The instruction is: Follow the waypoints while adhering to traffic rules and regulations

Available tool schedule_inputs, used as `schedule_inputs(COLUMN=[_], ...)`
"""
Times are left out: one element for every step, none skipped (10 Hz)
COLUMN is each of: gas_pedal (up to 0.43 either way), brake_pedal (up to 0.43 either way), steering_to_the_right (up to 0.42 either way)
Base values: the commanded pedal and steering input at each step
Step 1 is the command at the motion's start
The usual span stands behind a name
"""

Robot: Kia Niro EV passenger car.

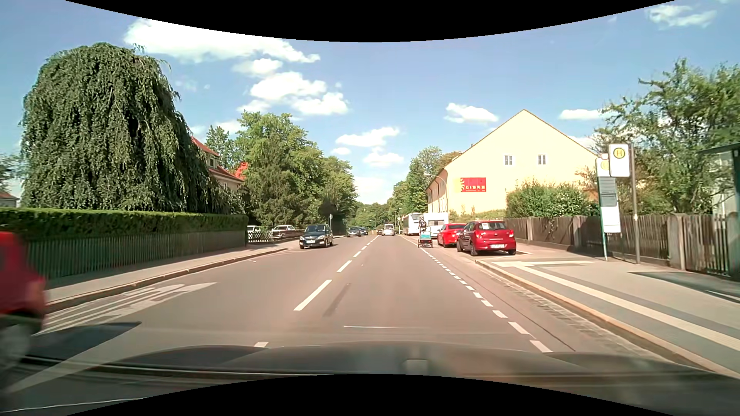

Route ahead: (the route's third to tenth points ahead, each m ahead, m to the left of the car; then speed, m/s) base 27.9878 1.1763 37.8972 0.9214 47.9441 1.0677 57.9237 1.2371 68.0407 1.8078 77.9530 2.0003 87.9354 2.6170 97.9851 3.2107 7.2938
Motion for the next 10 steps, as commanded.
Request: schedule_inputs(gas_pedal=[0.0,0.0,0.0,0.0,0.0,0.0,0.0,0.0,0.0,0.0], brake_pedal=[0.006,0.006,0.006,0.006,0.006,0.006,0.006,0.006,0.006,0.006], steering_to_the_right=[-0.003,-0.003,-0.002,-0.003,-0.001,-0.001,-0.001,-0.002,-0.002,-0.003])
